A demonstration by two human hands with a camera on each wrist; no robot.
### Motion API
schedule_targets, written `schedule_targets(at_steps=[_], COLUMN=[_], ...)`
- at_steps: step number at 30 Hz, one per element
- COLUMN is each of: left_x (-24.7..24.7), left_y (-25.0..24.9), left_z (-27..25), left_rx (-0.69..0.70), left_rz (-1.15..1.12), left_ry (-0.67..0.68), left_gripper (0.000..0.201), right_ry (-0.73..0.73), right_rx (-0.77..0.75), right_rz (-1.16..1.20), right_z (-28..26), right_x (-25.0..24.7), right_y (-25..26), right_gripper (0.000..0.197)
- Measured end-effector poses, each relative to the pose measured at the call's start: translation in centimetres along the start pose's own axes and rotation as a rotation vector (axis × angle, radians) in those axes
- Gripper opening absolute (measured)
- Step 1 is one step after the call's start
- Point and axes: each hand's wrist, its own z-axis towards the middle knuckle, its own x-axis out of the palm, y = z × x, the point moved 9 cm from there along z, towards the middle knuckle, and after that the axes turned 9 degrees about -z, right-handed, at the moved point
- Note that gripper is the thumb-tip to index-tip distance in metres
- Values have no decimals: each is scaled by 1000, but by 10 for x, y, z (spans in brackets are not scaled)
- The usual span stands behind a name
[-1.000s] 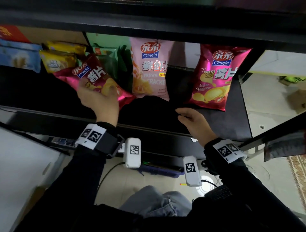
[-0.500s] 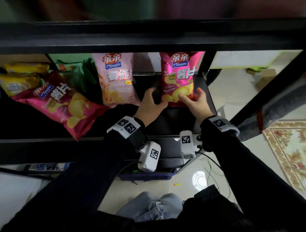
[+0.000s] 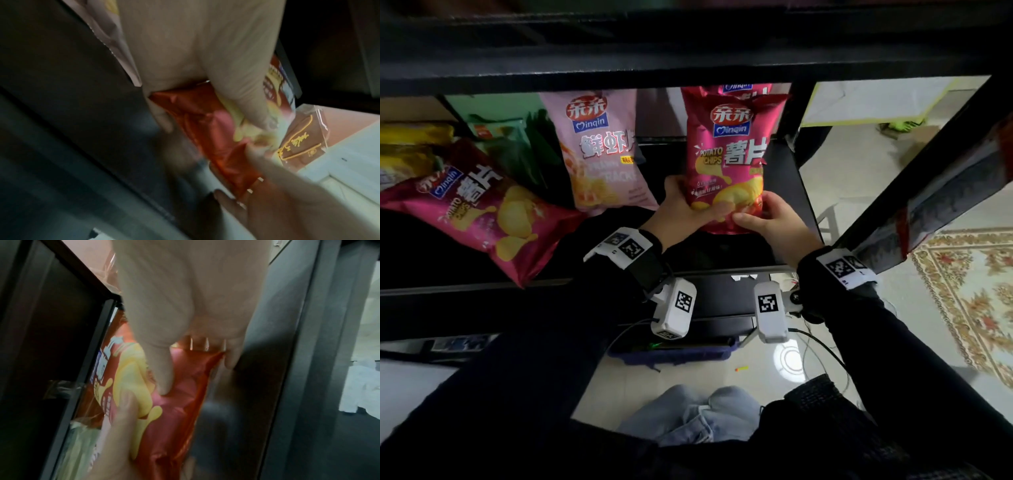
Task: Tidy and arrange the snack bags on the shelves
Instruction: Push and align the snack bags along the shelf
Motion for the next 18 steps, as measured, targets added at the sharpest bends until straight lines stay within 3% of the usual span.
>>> schedule_targets(at_steps=[5,7,9,11,14,18], left_x=[1,3,5,8,2,-5], left_y=[-6,-8,-9,-8,-16,-28], left_z=[-7,-9,-11,-11,-11,-13], left_rx=[70,76,66,38,62,92], left_rz=[-233,-275,-225,-150,-217,-359], left_ry=[-32,-15,16,63,29,-20], left_gripper=[99,112,112,97,63,52], right_ry=[104,78,10,-42,15,89], right_rx=[6,-11,-30,-49,-54,-35], right_rz=[145,103,82,89,64,155], right_z=[-6,-6,-6,-5,-6,-8], right_x=[11,11,8,5,12,16], right_y=[14,19,22,22,19,21], right_gripper=[44,41,36,36,39,53])
